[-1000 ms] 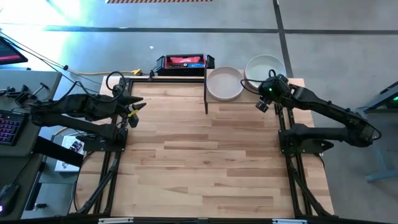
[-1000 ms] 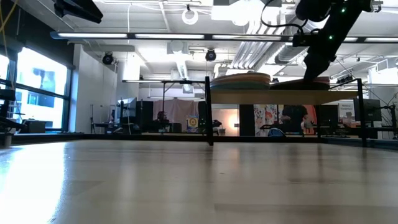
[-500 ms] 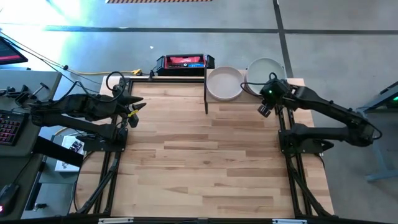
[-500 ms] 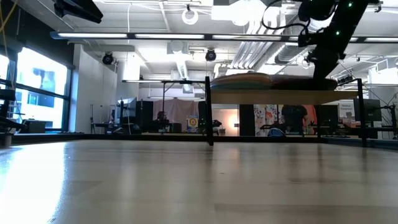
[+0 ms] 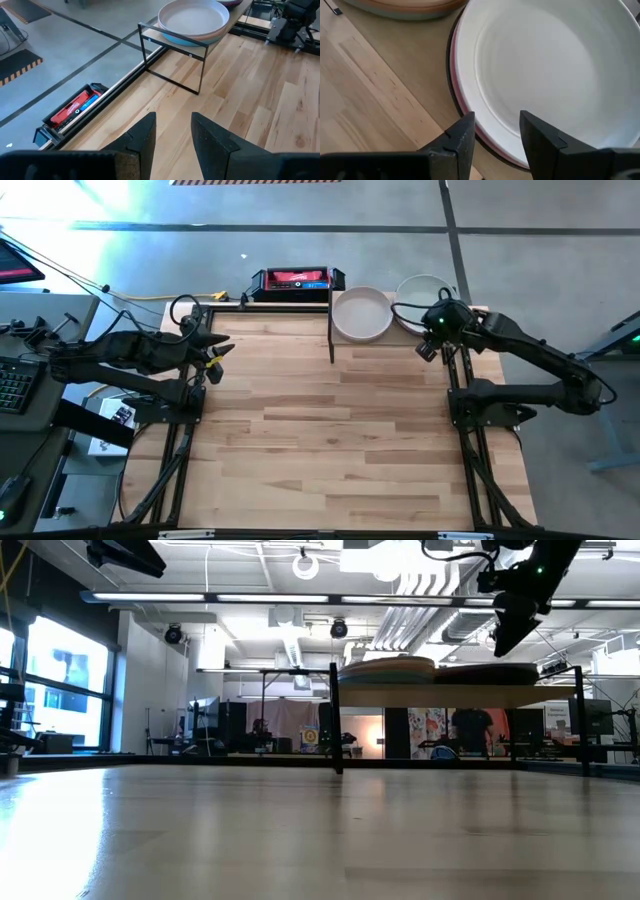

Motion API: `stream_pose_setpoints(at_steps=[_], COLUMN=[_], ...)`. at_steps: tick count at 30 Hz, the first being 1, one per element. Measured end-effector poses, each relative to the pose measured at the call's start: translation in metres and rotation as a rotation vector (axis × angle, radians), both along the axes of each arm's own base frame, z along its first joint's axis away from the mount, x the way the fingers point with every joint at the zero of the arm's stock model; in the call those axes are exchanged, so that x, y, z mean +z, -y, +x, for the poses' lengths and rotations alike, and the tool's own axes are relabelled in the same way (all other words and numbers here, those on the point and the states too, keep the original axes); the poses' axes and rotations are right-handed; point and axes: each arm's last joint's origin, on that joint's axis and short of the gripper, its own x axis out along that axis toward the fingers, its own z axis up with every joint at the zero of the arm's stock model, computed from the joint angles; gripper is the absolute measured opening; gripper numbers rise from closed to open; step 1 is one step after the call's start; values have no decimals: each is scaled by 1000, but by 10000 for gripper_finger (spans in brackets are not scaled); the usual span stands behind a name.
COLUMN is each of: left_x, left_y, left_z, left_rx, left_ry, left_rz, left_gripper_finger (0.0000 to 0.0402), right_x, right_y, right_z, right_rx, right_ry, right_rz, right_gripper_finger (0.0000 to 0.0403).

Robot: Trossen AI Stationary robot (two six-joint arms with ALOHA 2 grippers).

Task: Place and stack plates onto a shelf
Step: Return to Home Position

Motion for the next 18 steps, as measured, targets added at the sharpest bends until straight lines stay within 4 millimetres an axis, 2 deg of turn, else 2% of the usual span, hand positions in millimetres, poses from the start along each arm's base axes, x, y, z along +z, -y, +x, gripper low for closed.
stream_pose_setpoints(at_steps=[8, 14, 18], left_x=[0, -5, -15], left_y=[0, 0, 0], left_z=[0, -3, -10], left_rx=[0, -12, 3], left_ry=[0, -56, -24], left_rz=[0, -17, -61], left_gripper_finger=[111, 111, 110], right_x=[0, 1, 5], right_y=[0, -9, -18], right_z=[0, 6, 8], right_rx=[-28, 82, 167], right_ry=[38, 237, 373], right_rz=[30, 269, 226], right_gripper_finger=[134, 134, 134])
